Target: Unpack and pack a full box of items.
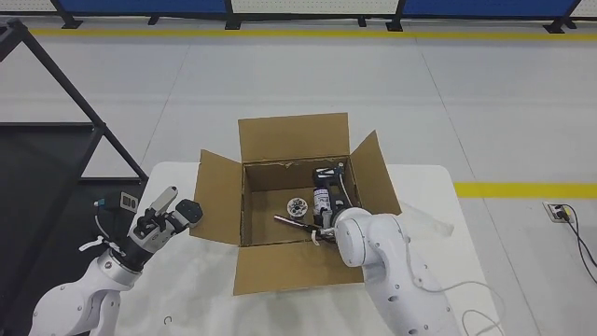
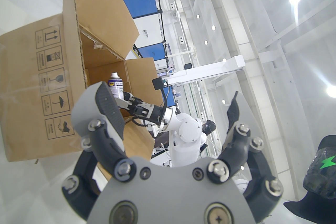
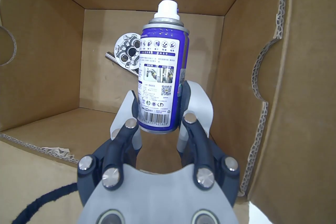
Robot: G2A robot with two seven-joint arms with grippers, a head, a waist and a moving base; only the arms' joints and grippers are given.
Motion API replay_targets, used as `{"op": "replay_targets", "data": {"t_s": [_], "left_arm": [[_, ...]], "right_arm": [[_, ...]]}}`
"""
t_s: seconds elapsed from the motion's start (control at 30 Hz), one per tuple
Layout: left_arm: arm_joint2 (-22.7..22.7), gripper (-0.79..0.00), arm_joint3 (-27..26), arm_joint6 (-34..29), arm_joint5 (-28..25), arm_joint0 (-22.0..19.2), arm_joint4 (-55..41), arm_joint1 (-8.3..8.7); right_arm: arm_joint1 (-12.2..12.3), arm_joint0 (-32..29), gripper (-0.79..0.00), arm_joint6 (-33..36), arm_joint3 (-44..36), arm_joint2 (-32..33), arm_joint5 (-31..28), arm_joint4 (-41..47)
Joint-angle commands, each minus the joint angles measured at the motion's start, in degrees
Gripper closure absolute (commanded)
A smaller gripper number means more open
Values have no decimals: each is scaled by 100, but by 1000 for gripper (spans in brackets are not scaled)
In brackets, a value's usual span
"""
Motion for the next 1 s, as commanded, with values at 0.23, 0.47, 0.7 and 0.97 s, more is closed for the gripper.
{"op": "replay_targets", "data": {"t_s": [0.23, 0.47, 0.7, 0.97], "left_arm": [[0, -785, 0, 0, 0, 0, 0, 0], [0, -785, 0, 0, 0, 0, 0, 0], [0, -785, 0, 0, 0, 0, 0, 0], [0, -785, 0, 0, 0, 0, 0, 0]], "right_arm": [[39, -387, 0, -376, -659, 58, -384, 31], [186, -1201, 0, -308, -2277, 493, -1402, 398], [378, -2394, 0, -278, -4025, 1205, -2416, 863], [575, -3951, 0, -841, -5231, 2433, -3290, 1283]]}}
